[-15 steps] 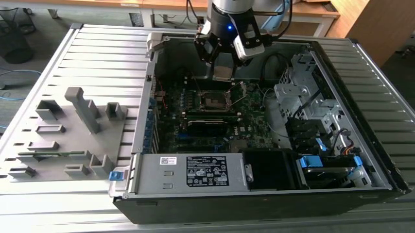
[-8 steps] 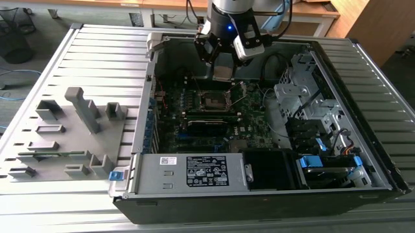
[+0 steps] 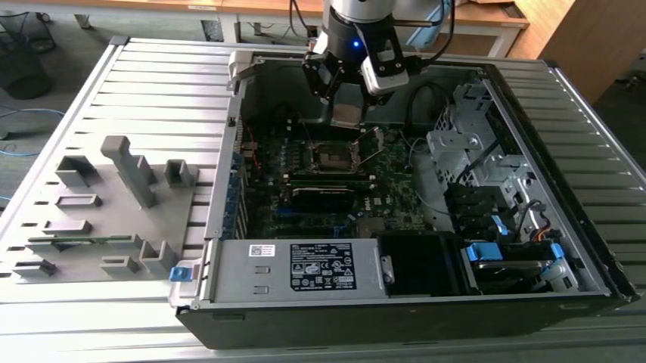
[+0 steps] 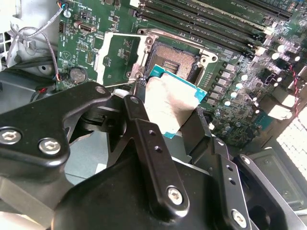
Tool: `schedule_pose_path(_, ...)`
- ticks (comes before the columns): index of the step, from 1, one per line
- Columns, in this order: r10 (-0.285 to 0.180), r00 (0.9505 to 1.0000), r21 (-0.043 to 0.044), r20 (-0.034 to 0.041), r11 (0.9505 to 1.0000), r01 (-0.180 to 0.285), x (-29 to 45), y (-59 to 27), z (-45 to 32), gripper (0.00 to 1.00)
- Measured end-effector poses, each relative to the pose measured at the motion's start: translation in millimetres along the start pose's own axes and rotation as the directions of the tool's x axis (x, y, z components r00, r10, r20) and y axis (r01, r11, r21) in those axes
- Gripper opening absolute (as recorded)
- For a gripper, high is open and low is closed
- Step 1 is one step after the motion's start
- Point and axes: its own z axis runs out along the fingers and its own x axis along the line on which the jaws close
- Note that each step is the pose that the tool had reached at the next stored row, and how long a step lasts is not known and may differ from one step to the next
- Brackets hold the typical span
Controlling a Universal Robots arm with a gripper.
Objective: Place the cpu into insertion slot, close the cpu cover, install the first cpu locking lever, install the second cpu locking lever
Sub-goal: 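Place the cpu into insertion slot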
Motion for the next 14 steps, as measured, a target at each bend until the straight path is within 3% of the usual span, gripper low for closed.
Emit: schedule_pose_path(14,0.005,1.0,0.0005,0.0005,1.0,-0.005,0.0,0.1,0.2,0.54)
